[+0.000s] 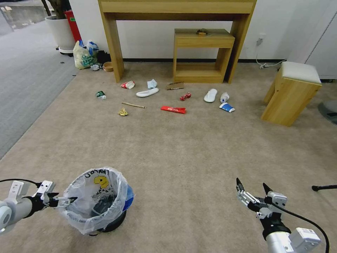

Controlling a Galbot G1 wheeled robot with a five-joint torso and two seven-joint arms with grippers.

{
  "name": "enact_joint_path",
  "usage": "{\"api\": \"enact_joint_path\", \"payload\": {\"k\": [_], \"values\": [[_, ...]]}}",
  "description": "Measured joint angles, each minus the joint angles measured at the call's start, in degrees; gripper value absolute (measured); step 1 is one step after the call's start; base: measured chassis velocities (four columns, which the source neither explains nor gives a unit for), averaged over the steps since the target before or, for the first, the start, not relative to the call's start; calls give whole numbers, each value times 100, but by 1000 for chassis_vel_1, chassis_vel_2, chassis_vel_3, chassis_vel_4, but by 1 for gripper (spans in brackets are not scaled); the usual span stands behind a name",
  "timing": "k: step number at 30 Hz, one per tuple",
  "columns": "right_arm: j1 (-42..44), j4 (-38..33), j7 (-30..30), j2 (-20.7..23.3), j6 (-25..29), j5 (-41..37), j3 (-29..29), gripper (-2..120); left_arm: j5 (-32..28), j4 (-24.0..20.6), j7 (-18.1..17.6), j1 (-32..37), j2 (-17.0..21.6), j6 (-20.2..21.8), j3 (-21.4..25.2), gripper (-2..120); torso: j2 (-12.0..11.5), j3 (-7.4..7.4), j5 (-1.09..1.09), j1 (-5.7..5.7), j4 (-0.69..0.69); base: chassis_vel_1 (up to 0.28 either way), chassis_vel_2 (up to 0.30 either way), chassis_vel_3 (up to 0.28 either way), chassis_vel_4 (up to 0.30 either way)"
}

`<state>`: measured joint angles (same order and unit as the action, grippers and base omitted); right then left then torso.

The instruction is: Pick up the trash bin and place the garbage on the floor into it.

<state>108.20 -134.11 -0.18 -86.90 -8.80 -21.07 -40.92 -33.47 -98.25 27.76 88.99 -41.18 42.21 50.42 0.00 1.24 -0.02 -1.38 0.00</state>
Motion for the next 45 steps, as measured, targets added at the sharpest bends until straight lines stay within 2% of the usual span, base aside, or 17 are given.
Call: {"api": "enact_joint_path", "payload": {"k": [10,14,17,18,21,22,25,26,27,29,30,32,33,34,35,38,45], "values": [[1,30,25,2,-17,-56,5,100,33,-79,22,-11,-83,-3,-77,100,0,0,0,0,0,0,0,0,0],[-2,36,41,1,-17,-66,5,100,54,-77,12,-37,-115,-5,-131,93,0,0,0,0,0,0,0,0,0],[-1,36,71,7,-17,-95,-5,100,57,-60,-21,-67,-128,-8,-174,79,0,0,0,0,0,0,0,0,0],[-1,36,71,7,-17,-95,-5,100,57,-60,-21,-67,-128,-8,-174,79,0,0,0,0,0,0,0,0,0],[0,47,81,10,-11,-103,-14,100,51,-57,-39,-90,-134,-10,-201,64,0,0,0,0,0,0,0,0,0],[0,47,81,10,-11,-103,-14,100,51,-57,-39,-90,-134,-10,-201,64,0,0,0,0,0,0,0,0,0],[-1,61,87,3,-1,-103,-15,100,46,-52,-44,-98,-140,-10,-212,52,0,0,0,0,0,0,0,0,0],[-4,62,92,1,2,-103,-15,100,43,-48,-46,-99,-142,-10,-214,45,0,0,0,0,0,0,0,0,0],[-4,62,92,1,2,-103,-15,100,43,-48,-46,-99,-142,-10,-214,45,0,0,0,0,0,0,0,0,0],[-12,70,104,0,6,-103,-15,100,35,-46,-45,-96,-143,-9,-214,35,0,0,0,1,0,0,0,0,0],[-12,70,104,0,6,-103,-15,100,35,-46,-45,-96,-143,-9,-214,35,0,0,0,1,0,0,0,0,0],[-21,86,112,2,9,-103,-16,100,14,-49,-38,-86,-145,-9,-213,25,0,0,0,0,0,0,0,0,0],[-21,86,112,2,9,-103,-16,100,14,-49,-38,-86,-145,-9,-213,25,0,0,0,0,0,0,0,0,0],[-32,101,118,1,9,-101,-16,100,1,-54,-35,-80,-154,-10,-212,15,0,0,0,0,0,0,0,0,0],[-32,101,118,1,9,-101,-16,100,1,-54,-35,-80,-154,-10,-212,15,0,0,0,0,0,0,0,0,0],[-39,110,131,1,9,-101,-16,100,-2,-66,-36,-68,-164,-10,-213,2,0,0,-1,0,0,0,0,0,0],[-50,118,146,5,-6,-99,-41,100,-113,-116,-197,-63,-231,-4,-204,0,0,0,1,0,1,0,0,0,0]]}}
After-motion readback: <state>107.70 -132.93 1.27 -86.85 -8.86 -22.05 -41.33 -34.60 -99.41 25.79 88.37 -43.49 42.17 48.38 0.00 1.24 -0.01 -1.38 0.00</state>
